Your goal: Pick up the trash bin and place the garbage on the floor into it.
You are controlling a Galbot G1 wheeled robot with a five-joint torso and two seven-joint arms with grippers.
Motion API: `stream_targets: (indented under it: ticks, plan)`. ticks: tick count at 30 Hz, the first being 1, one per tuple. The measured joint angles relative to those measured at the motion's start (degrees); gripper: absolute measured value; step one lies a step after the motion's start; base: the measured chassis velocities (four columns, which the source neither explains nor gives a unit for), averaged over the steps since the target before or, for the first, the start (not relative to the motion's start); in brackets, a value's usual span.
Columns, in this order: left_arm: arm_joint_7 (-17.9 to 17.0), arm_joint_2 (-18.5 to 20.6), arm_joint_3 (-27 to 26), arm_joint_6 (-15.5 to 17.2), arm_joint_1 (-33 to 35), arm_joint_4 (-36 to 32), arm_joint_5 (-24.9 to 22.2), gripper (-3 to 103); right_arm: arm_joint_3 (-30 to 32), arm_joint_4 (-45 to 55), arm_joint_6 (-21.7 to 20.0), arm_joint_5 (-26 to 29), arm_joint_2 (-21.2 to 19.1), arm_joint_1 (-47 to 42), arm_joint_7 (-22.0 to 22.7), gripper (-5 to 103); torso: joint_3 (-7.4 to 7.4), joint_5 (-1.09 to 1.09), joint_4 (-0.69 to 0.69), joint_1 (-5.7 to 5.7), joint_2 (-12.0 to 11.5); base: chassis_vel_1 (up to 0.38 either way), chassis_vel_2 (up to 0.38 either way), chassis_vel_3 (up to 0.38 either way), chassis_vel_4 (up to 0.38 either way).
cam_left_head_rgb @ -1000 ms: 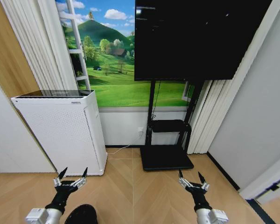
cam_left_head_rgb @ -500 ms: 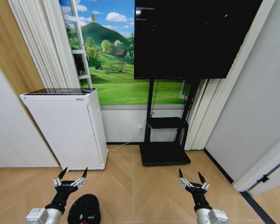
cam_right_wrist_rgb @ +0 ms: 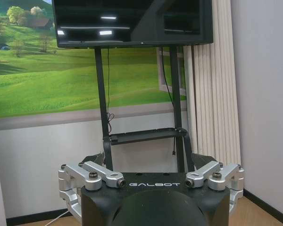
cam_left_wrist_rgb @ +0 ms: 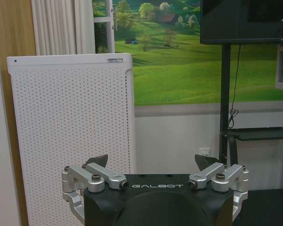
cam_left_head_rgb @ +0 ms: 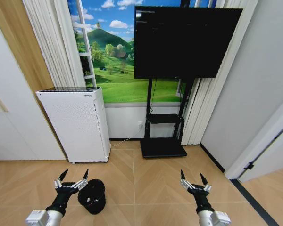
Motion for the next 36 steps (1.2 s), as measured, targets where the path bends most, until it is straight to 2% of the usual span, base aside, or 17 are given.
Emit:
stream_targets:
  ticks: [16,26,33,34,36]
  plan:
    - [0.0,0.0,0.0,0.0,0.0,0.0,0.0,100,-0.01,0.0,0.0,0.0,0.0,0.0,0.0,100,-0.06,0.0,-0.01,-0.01,-0.06,0.104,-0.015,-0.103,0.005]
    - [0.0,-0.01,0.0,0.01,0.0,0.0,0.0,100,0.0,0.0,0.0,0.0,0.0,0.0,0.0,100,-0.07,0.02,-0.01,-0.04,-0.1,0.196,-0.21,-0.187,0.196]
    - [0.0,0.0,-0.01,0.0,0.0,-0.01,0.0,100,0.0,0.0,0.0,0.0,0.0,0.0,0.0,100,-0.08,0.02,0.0,-0.05,-0.11,0.302,-0.299,-0.307,0.303]
    - [0.0,-0.01,0.0,0.01,0.0,-0.01,0.0,100,0.0,0.01,0.0,0.0,0.0,0.0,0.0,100,-0.09,-0.05,-0.01,-0.06,-0.11,0.336,-0.374,-0.341,0.352]
    - [-0.01,-0.01,-0.01,0.01,0.01,-0.01,0.01,100,0.0,0.01,0.0,0.0,0.0,-0.01,0.0,100,-0.09,-0.01,0.01,-0.06,-0.11,0.343,-0.374,-0.362,0.36]
